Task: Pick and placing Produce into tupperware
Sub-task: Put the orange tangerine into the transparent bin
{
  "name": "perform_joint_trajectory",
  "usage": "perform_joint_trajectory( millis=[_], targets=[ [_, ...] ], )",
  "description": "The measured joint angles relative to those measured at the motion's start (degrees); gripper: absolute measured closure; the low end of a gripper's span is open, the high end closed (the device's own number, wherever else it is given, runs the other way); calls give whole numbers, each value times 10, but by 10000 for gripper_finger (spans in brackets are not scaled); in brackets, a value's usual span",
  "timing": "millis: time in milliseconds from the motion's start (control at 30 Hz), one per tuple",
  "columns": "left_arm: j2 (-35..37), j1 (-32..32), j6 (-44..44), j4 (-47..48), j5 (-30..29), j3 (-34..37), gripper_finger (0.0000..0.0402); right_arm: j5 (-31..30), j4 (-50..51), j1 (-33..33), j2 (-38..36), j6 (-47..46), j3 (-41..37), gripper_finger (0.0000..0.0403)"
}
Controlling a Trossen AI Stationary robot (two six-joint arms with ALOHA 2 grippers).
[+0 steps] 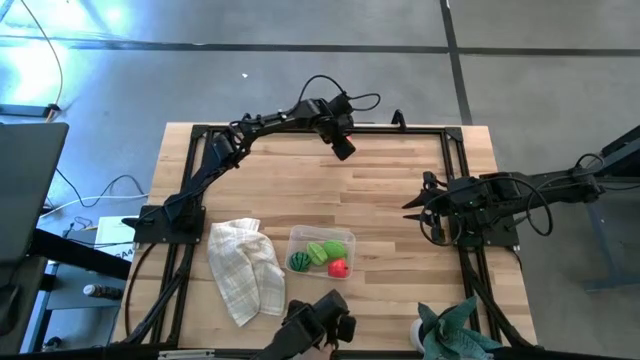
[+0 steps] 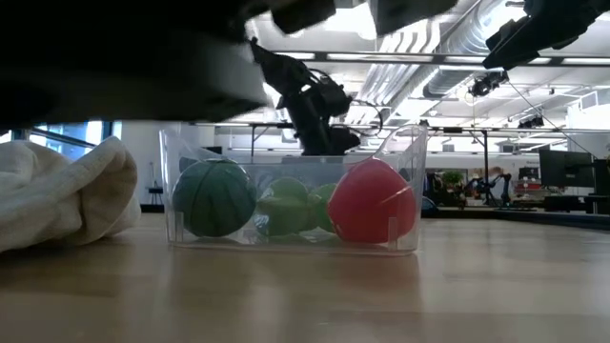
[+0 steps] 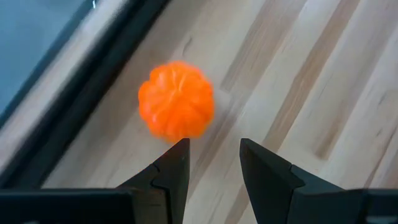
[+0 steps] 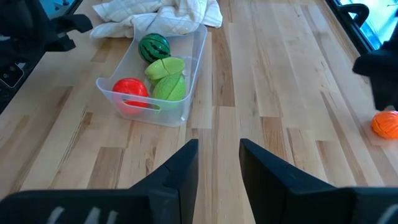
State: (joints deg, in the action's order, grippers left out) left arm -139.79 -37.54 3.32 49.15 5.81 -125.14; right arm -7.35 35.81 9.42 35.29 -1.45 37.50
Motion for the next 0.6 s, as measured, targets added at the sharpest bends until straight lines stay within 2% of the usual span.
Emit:
perform_joint_trajectory(
  millis=[600],
  targets=[
    [-24,-12,26,-29,37,-2,273,0,0,0,0,0,0,297]
  ],
)
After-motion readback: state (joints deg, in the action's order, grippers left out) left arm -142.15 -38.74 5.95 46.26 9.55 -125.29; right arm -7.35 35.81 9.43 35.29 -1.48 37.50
